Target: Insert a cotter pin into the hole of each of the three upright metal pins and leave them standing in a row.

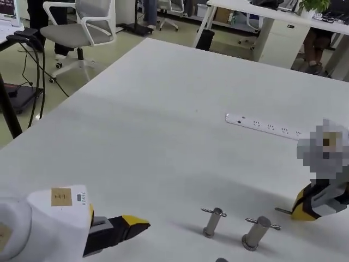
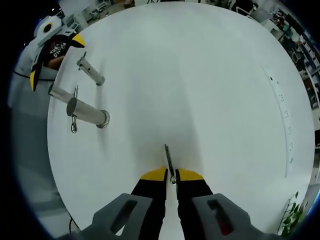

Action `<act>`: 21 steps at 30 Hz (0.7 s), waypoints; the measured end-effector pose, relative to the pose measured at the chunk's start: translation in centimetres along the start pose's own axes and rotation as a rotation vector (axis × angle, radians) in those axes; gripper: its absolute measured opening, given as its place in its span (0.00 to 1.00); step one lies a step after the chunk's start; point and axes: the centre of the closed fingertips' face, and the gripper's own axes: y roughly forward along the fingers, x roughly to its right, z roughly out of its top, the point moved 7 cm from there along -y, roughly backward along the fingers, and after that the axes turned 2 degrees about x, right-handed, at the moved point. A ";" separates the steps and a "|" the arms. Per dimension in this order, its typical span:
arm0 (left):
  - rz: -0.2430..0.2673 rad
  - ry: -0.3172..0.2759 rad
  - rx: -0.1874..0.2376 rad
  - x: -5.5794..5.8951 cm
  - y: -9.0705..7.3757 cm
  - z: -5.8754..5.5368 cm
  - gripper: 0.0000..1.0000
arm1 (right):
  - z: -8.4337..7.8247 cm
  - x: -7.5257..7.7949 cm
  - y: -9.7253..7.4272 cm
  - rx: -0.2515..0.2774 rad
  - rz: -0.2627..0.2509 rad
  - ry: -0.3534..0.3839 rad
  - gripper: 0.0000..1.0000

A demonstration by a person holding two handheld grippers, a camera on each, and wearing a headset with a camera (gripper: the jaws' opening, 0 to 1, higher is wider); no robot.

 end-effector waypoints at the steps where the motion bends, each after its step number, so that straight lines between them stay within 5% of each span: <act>1: 0.001 -0.001 0.000 0.1 0.1 -0.1 0.91 | 0.0 0.1 0.0 0.000 -0.001 0.001 0.00; 21: 0.007 -0.025 0.016 0.5 0.2 -0.4 0.91 | -0.1 0.5 0.2 0.013 -0.004 0.044 0.00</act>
